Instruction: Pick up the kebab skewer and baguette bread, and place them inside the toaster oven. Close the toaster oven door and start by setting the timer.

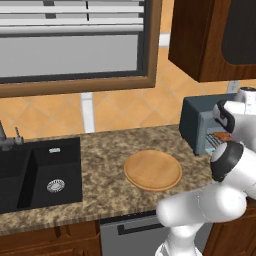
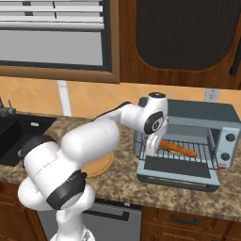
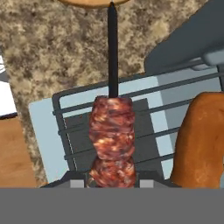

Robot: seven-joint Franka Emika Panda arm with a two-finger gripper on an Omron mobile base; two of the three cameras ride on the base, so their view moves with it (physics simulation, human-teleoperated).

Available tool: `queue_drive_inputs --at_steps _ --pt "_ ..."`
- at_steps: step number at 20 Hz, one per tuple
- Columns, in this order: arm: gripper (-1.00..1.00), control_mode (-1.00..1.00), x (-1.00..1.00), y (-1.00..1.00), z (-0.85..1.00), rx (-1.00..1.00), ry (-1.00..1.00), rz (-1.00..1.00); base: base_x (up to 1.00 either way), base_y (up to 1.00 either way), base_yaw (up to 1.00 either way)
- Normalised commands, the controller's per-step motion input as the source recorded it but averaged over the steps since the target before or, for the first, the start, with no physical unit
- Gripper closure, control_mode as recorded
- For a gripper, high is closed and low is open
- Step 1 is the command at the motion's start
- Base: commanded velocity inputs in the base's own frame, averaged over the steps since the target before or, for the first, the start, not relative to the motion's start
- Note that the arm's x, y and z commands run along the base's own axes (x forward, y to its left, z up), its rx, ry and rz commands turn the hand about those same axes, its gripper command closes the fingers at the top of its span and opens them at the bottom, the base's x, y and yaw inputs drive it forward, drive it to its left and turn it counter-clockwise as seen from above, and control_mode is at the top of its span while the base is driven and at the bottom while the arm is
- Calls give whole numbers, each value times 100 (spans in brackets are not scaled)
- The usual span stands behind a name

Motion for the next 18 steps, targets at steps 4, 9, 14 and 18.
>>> queue_drive_inputs --at_steps 4,9,14,18 --pt "100 -100 59 -40 -36 2 -1 0 0 0 0" --pt "100 -100 30 -31 -35 1 -1 0 0 0 0" --pt "-100 -100 31 -11 -15 2 -1 0 0 0 0" --pt "-100 -100 3 -9 0 2 -2 0 0 0 0"
